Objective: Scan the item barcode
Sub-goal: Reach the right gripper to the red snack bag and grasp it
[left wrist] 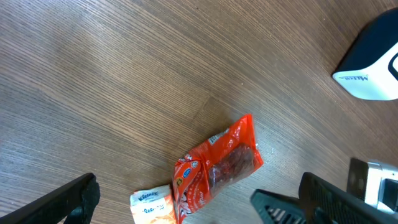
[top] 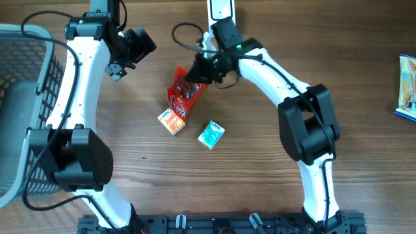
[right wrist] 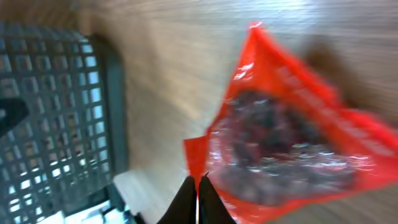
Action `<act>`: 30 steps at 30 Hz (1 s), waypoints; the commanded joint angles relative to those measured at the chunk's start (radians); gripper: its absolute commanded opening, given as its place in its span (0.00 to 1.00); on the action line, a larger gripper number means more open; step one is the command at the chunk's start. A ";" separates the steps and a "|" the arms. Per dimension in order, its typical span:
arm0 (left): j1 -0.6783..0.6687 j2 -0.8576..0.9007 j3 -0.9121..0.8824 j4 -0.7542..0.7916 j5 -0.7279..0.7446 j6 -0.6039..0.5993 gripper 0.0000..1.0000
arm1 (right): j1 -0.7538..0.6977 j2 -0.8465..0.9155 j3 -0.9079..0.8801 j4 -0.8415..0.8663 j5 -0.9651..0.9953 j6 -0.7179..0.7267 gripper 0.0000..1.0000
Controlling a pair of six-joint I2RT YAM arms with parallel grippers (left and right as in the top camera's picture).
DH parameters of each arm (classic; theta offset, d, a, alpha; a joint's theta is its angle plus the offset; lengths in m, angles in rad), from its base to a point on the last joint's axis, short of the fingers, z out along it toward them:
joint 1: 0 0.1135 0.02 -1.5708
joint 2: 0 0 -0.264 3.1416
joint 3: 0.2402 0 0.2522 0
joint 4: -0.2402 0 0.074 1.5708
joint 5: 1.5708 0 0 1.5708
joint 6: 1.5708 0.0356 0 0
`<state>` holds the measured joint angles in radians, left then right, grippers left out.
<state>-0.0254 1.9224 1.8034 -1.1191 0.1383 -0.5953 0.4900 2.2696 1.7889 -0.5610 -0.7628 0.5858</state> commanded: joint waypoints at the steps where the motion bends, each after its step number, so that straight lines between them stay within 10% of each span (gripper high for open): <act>1: 0.000 -0.006 -0.003 0.001 -0.010 0.012 1.00 | 0.055 0.002 -0.034 0.087 -0.023 0.152 0.04; 17: 0.000 -0.006 -0.003 0.001 -0.010 0.012 1.00 | 0.041 0.067 -0.116 -0.088 0.489 0.198 0.04; 27: 0.000 -0.006 -0.003 0.001 -0.010 0.012 1.00 | -0.253 -0.203 -0.114 -0.440 0.348 -0.299 0.04; 30: 0.000 -0.006 -0.003 0.001 -0.010 0.012 1.00 | -0.221 -0.191 -0.168 -0.463 0.514 -0.187 0.04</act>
<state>-0.0254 1.9224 1.8034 -1.1187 0.1383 -0.5953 0.2398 2.0766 1.6756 -1.0218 -0.3340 0.3534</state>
